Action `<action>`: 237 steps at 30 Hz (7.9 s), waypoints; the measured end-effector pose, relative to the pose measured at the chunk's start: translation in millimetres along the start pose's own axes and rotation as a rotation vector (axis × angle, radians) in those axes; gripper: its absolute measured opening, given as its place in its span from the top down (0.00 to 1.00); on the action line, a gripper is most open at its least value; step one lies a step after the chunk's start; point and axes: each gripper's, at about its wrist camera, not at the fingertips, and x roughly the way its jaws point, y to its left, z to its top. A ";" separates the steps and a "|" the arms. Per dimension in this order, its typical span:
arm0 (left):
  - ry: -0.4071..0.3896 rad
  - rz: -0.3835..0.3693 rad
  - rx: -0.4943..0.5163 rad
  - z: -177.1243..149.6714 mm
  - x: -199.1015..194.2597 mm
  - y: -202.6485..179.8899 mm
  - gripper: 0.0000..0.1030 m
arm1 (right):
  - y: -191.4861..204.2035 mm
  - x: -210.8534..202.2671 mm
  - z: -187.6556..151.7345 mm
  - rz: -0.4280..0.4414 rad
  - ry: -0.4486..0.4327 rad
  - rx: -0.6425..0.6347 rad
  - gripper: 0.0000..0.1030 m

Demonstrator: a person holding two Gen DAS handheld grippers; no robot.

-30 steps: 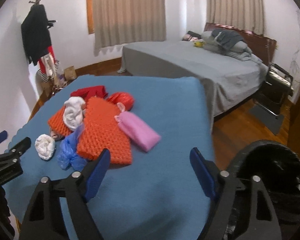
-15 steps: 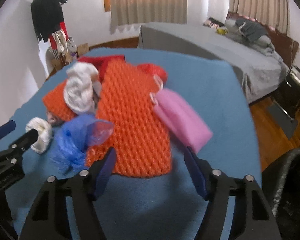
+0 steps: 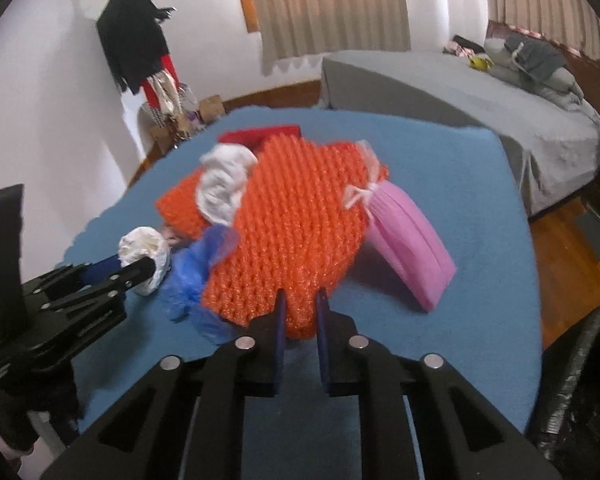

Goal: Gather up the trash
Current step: 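Grasp the white rolled cloth with the left tool while the right tool grasps the orange mesh scrubber, then drop the white cloth and orange scrubber into the trash bin with both tools, then grasp the blue plastic bag with the left tool while the right tool grasps the pink pouch, then carry the blue bag and pink pouch over the bin and release both, then grasp the white cloth with the left tool while the right tool grasps the grey sock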

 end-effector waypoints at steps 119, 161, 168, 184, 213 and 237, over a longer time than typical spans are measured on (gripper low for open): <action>-0.117 -0.067 0.075 35.4 -24.3 -55.8 0.60 | -59.4 67.7 1.6 -0.256 0.090 0.141 0.40; -0.175 -0.309 0.227 19.0 -103.2 -190.8 0.60 | -128.5 -158.9 -60.1 -0.332 -0.092 0.347 0.88; -0.176 -0.409 0.313 2.5 -113.0 -238.5 0.60 | -165.7 -191.7 -89.8 -0.435 -0.097 0.430 0.88; -0.122 -0.598 0.417 -20.5 -112.0 -340.3 0.60 | -221.4 -236.9 -147.7 -0.588 -0.080 0.559 0.88; -0.216 -0.321 0.286 14.7 -90.7 -199.9 0.12 | -170.6 -189.8 -93.2 -0.492 -0.161 0.410 0.06; -0.149 -0.051 0.091 69.8 20.1 -73.3 0.36 | -84.6 -33.4 3.7 -0.361 -0.138 0.200 0.07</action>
